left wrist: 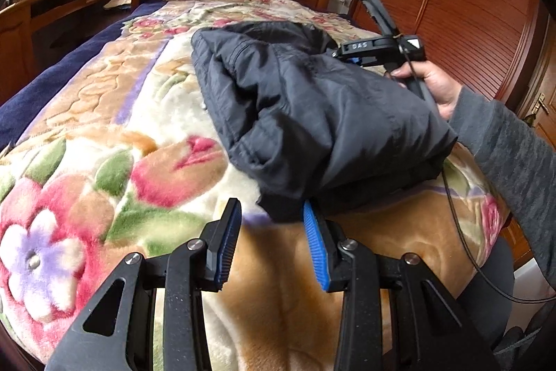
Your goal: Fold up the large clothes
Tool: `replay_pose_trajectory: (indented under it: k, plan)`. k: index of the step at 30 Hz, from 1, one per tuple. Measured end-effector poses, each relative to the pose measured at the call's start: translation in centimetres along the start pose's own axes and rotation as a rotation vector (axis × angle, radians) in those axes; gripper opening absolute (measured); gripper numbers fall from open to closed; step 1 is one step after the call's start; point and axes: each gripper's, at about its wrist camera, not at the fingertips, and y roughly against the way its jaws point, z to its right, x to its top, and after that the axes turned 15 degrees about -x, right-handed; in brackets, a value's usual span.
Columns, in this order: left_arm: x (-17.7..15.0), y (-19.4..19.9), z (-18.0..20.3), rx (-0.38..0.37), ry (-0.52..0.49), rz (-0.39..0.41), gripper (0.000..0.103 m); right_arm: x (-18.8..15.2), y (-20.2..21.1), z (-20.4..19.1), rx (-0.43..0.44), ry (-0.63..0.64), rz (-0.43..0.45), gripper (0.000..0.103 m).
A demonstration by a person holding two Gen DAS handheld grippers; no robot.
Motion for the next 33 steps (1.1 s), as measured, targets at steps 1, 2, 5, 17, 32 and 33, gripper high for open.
replay_pose_trajectory:
  k: [1, 2, 5, 17, 32, 33]
  plan:
    - [0.1, -0.1, 0.0, -0.003, 0.000, 0.004, 0.038, 0.0, 0.0, 0.0, 0.001, 0.001, 0.000, 0.045]
    - [0.3, -0.2, -0.1, -0.007, 0.003, 0.005, 0.038, 0.0, 0.0, 0.0, 0.001, 0.003, 0.001, 0.044]
    - [0.5, -1.0, -0.5, -0.003, 0.018, -0.005, 0.038, -0.2, 0.3, 0.0, 0.001, 0.014, 0.006, 0.041]
    - [0.8, -0.4, -0.2, -0.083, -0.028, 0.052, 0.008, -0.8, 2.2, -0.8, -0.051, 0.068, 0.070, 0.018]
    - [1.2, 4.8, -3.8, 0.041, -0.048, 0.217, 0.006, -1.6, 5.6, -5.0, -0.079, 0.049, 0.146, 0.015]
    - [1.0, 5.4, -4.3, 0.045, -0.039, 0.238, 0.006, -1.6, 5.6, -5.8, -0.077, 0.053, 0.146, 0.015]
